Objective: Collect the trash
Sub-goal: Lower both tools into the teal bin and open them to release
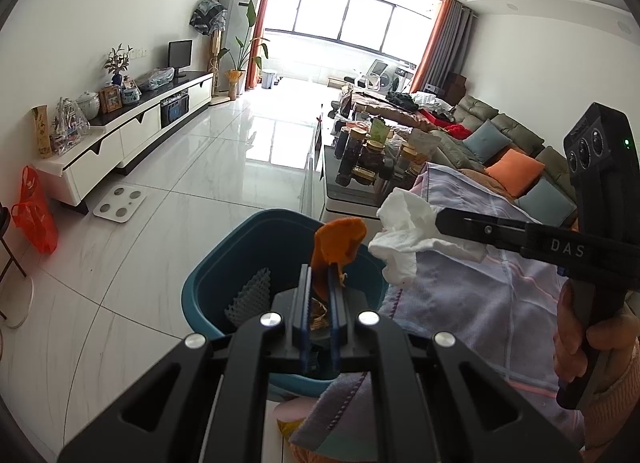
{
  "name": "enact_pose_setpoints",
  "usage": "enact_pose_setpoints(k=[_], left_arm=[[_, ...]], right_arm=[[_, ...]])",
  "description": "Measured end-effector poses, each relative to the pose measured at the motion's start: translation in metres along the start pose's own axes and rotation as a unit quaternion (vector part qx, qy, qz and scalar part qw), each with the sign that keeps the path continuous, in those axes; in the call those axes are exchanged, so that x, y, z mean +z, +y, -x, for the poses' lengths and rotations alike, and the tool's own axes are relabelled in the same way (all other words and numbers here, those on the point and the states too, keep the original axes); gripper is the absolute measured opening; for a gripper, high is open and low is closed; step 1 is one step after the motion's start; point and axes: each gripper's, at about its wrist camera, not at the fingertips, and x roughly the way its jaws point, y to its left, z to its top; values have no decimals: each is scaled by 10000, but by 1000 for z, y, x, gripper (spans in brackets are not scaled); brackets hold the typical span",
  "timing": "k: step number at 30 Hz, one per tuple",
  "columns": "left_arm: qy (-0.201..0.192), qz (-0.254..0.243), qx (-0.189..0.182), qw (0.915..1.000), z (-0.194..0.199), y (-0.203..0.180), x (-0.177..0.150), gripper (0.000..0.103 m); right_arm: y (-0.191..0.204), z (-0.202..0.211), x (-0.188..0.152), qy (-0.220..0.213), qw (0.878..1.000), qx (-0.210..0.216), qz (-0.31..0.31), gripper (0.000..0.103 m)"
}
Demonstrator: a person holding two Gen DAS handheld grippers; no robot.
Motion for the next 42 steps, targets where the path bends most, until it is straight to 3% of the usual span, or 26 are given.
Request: enact_pose_setpoints(k=[42], left_arm=[[190,230,165,9994,-25,9,-5,9]], right_arm=[[2,-49,8,441,9989,-155,-79,3]])
